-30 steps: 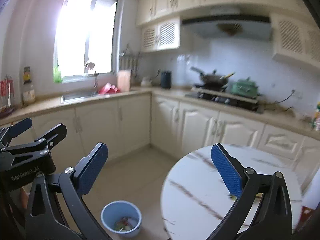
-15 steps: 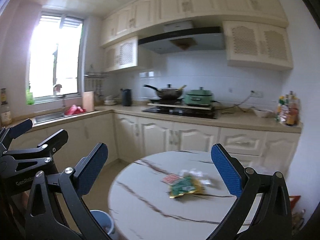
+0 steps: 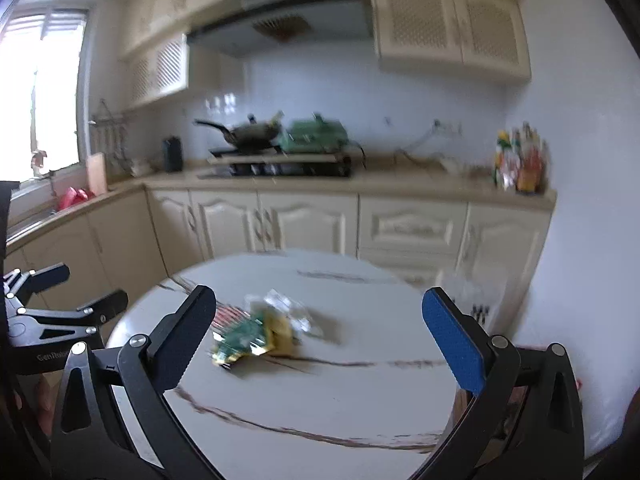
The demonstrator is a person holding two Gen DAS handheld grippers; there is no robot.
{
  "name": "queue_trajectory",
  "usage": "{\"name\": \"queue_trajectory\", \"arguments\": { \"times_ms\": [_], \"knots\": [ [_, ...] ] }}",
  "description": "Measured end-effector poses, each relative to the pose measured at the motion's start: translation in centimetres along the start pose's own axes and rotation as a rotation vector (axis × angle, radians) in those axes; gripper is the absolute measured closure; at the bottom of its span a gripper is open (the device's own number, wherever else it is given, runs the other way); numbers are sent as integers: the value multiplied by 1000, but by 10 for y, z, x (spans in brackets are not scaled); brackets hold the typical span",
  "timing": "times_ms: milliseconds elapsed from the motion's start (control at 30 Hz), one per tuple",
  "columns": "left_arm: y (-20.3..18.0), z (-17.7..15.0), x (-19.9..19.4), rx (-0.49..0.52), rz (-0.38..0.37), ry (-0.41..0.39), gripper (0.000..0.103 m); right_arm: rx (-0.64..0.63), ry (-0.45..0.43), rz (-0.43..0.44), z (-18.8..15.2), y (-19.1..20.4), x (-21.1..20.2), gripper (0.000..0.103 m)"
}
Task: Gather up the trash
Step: 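Move both open tools over the pile of packets on the table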
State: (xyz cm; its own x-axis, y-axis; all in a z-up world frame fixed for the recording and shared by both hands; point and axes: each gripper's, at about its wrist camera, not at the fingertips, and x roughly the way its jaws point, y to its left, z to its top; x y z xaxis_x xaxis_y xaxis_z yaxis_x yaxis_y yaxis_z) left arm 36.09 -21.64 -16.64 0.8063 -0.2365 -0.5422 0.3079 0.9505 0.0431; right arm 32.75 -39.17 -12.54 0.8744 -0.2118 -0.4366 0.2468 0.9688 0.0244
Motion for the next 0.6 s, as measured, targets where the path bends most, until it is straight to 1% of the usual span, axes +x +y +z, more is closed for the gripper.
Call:
{"name": "queue_trajectory", "arguments": {
  "times_ms": [33,133,167,233,333,500,600],
  "knots": [
    [-3,3,20,9,-17,37,1,6,25,-7,-4,-5,13,0],
    [-15,17,66,58,-56,102,1,24,105,-6,-18,-19,50,0],
    [-19,18,76,75,-66,114,1,29,122,-6,-23,-22,59,0],
    [-28,34,103,98,-74,141,1,42,166,-13,-33,-29,80,0],
    [-36,37,127,110,-99,166,1,56,212,-13,-48,-37,99,0],
    [-54,35,176,158,-112,196,1,70,248,-4,-60,-49,120,0],
    [-63,33,203,200,-75,215,1,83,262,2,-64,-56,128,0]
  ]
}}
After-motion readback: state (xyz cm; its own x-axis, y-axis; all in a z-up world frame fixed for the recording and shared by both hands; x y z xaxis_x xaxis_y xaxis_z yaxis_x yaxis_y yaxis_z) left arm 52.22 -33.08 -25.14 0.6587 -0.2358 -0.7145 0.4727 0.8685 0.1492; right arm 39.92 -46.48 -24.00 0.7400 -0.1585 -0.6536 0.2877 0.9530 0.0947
